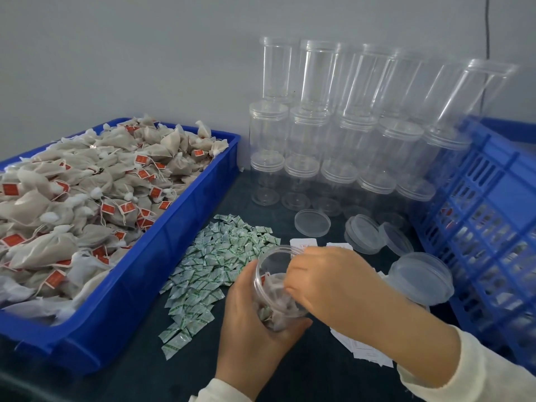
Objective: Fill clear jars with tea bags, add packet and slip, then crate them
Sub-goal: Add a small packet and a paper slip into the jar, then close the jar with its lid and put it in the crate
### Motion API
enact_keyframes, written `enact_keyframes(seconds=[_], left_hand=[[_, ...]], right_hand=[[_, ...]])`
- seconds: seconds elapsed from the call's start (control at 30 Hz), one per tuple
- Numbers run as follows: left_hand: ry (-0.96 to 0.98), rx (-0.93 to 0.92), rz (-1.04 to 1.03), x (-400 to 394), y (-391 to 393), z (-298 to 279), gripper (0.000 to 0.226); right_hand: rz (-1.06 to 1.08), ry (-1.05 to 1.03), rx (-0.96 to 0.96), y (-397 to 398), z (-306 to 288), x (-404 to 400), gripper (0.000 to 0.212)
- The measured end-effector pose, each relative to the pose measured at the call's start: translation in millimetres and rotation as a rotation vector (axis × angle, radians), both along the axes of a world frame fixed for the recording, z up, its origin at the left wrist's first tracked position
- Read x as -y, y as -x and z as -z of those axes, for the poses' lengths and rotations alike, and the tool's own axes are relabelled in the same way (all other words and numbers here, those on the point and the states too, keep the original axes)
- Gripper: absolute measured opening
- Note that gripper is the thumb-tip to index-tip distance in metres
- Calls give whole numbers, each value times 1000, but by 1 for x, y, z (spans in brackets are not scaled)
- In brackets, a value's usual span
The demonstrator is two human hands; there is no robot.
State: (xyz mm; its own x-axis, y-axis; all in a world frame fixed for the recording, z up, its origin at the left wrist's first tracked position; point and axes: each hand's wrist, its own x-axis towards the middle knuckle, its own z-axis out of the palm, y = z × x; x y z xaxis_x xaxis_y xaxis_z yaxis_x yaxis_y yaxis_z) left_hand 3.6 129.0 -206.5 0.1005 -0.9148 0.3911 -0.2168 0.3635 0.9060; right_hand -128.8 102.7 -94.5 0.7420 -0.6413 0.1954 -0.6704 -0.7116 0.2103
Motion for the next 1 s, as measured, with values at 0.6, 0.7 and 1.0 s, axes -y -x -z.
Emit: enact_keyframes(seconds=[0.6,0.7,1.0], left_hand=[[-17,82,-25,-8,-3,10,108],[-8,64,-12,-8,2,8,106],[16,22,62,-9,14,-2,104]], right_hand=[[60,-443,475,29,-53,9,17],[88,-404,504,25,-64,7,28],[144,-322,-172,1,-49,-11,96]])
